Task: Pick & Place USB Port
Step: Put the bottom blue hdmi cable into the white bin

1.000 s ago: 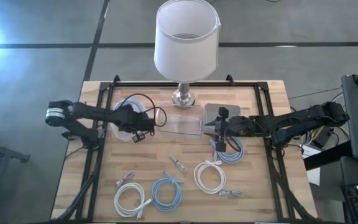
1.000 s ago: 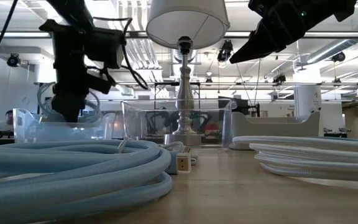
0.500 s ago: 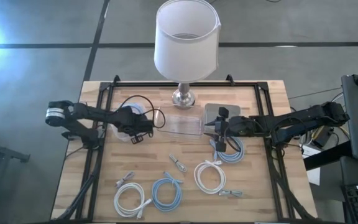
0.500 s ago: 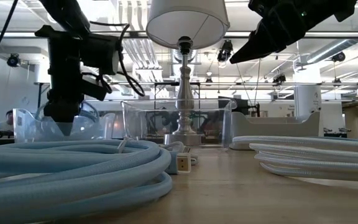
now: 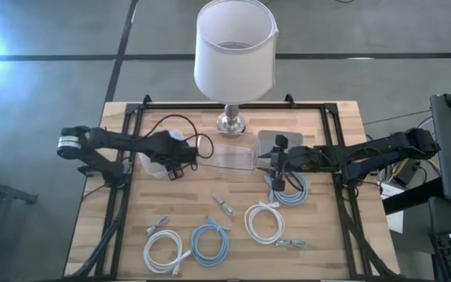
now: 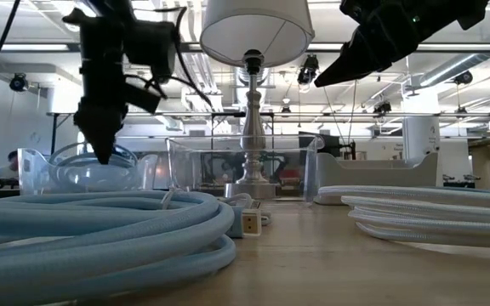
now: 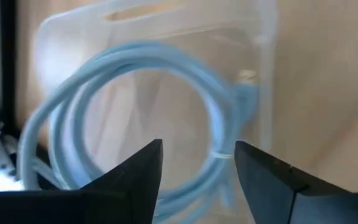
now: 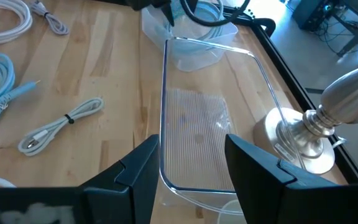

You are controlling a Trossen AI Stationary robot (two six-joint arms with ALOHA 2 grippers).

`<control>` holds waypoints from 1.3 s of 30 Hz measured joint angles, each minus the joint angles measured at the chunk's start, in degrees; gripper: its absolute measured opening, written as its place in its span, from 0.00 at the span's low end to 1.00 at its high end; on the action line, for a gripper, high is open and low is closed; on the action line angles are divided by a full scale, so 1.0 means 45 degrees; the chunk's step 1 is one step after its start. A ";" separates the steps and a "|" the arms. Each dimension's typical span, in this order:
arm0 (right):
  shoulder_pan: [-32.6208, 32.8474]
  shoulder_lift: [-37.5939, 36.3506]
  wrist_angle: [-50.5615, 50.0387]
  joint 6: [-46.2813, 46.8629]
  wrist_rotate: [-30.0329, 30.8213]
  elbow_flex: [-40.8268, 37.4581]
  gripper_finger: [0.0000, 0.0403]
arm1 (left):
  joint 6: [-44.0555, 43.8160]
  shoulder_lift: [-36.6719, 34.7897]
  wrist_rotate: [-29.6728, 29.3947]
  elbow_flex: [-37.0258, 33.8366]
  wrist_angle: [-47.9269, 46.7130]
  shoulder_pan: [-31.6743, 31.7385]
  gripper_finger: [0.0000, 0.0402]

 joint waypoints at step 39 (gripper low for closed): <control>0.0000 0.0565 -0.1230 0.1298 -0.2318 -0.0504 0.44 | -0.0249 0.0024 0.5873 0.0532 0.7280 -0.4383 0.51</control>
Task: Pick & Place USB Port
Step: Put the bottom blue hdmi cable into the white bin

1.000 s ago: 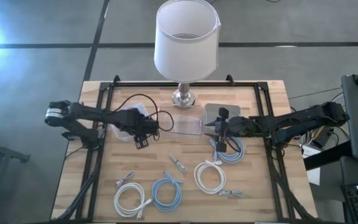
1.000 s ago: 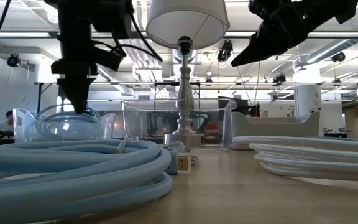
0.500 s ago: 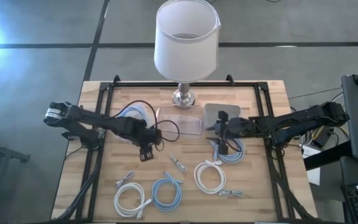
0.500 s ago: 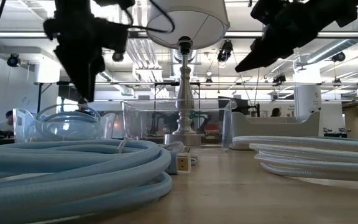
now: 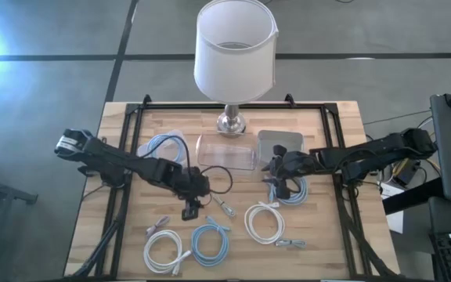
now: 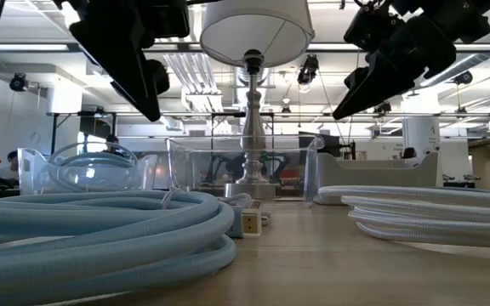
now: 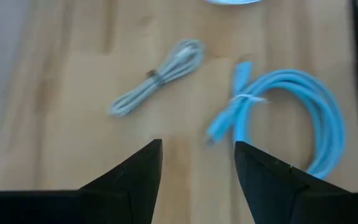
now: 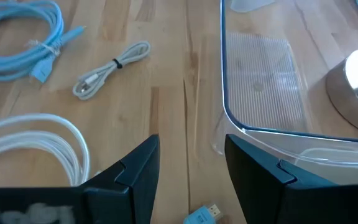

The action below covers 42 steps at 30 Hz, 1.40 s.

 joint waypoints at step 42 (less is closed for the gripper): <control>0.0000 0.0408 0.0001 -0.1737 0.0003 -0.0141 0.44 | 0.0494 0.3686 -0.0419 -0.1491 0.6378 -0.1747 0.51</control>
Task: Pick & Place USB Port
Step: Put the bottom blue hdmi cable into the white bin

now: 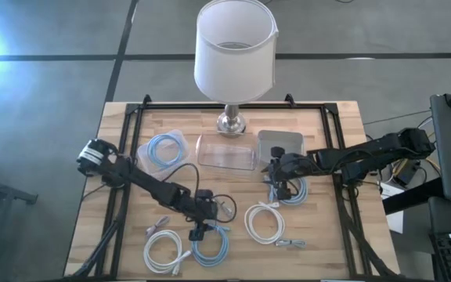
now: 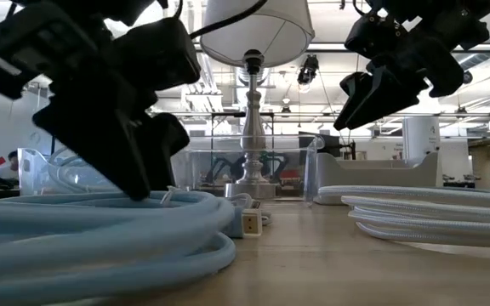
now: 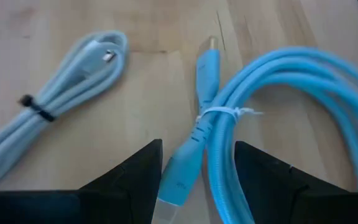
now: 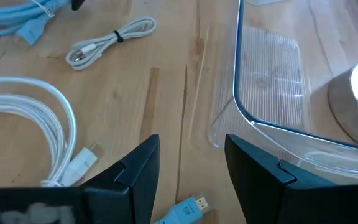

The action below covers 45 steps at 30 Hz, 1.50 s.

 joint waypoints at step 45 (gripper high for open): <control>0.0000 0.0000 0.0005 -0.1059 0.0003 -0.0010 0.44 | -0.7436 -0.6445 -1.1130 0.3289 -1.9226 0.0052 0.19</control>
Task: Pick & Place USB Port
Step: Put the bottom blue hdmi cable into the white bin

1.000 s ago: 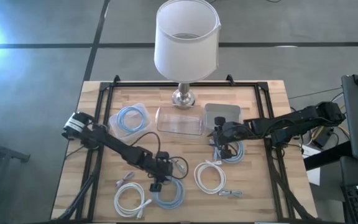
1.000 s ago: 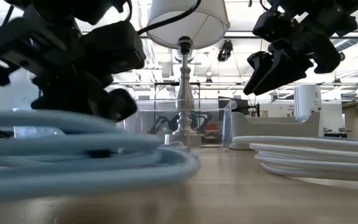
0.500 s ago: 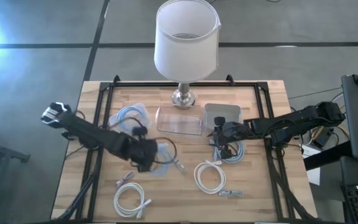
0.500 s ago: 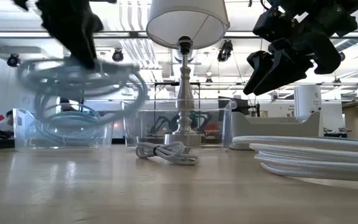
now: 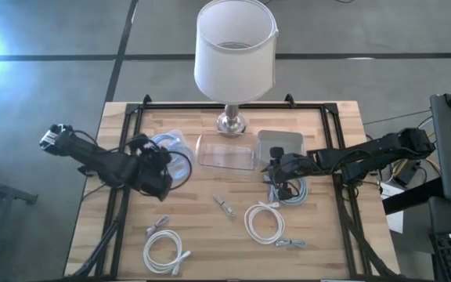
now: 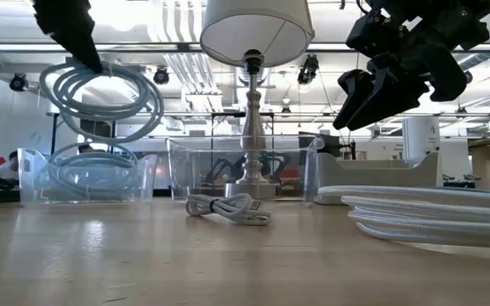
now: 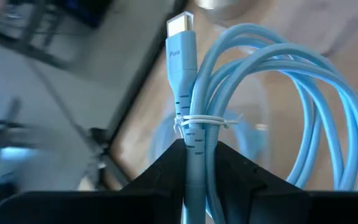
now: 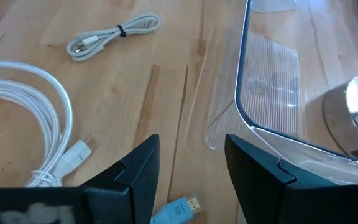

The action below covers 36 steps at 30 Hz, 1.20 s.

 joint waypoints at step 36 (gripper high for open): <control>-0.0001 -0.0002 0.0042 -0.0237 0.0000 0.0000 0.44 | -0.3040 -0.0146 0.0082 -0.5867 0.1975 0.1921 0.32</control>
